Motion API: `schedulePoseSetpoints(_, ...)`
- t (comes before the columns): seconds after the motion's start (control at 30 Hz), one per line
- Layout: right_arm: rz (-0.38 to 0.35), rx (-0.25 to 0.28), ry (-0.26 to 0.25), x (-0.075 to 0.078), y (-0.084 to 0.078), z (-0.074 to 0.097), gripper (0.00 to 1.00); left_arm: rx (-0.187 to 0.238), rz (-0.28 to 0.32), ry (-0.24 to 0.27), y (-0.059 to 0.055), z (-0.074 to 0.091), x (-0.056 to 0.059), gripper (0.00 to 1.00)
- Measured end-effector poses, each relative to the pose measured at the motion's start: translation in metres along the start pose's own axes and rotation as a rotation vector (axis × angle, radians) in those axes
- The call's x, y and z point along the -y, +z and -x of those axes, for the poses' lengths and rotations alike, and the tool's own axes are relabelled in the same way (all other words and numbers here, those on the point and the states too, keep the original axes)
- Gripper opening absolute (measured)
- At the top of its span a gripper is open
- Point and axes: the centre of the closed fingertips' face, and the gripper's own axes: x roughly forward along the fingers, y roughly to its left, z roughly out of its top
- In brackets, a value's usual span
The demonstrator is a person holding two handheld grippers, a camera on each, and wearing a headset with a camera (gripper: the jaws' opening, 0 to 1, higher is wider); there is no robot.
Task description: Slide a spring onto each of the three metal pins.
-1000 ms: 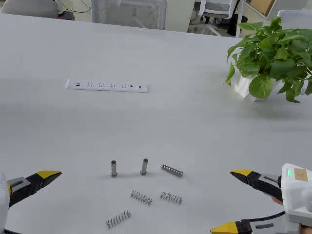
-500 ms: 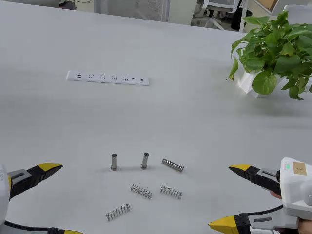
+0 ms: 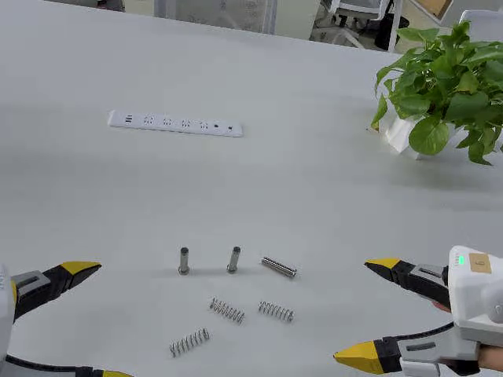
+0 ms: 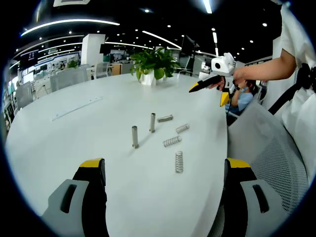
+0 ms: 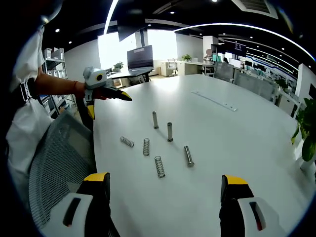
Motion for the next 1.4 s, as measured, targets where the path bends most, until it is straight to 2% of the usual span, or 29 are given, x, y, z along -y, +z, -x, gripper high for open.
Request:
schedulePoseSetpoints(0.37,0.068,-0.029,0.041,0.014,0.027,-0.014,0.88,0.007,0.006,0.002,0.001,0.0,-0.002,0.99)
schedulePoseSetpoints(0.67,0.103,-0.06,0.086,0.016,0.042,-0.036,0.83,0.014,0.016,0.0,0.001,-0.001,-0.004,0.99)
schedulePoseSetpoints(0.8,0.119,-0.082,0.108,0.016,0.048,-0.048,0.78,0.019,0.016,0.001,0.003,-0.001,-0.005,0.99)
schedulePoseSetpoints(1.03,0.123,-0.121,0.138,0.017,0.054,-0.065,0.71,0.028,0.024,0.004,0.004,-0.002,-0.009,0.99)
schedulePoseSetpoints(1.27,0.134,-0.189,0.173,0.017,0.053,-0.083,0.65,0.033,0.036,0.006,0.003,-0.003,-0.012,0.99)
schedulePoseSetpoints(1.4,0.149,-0.225,0.172,0.021,0.051,-0.093,0.6,0.037,0.042,0.008,0.002,-0.004,-0.015,0.99)
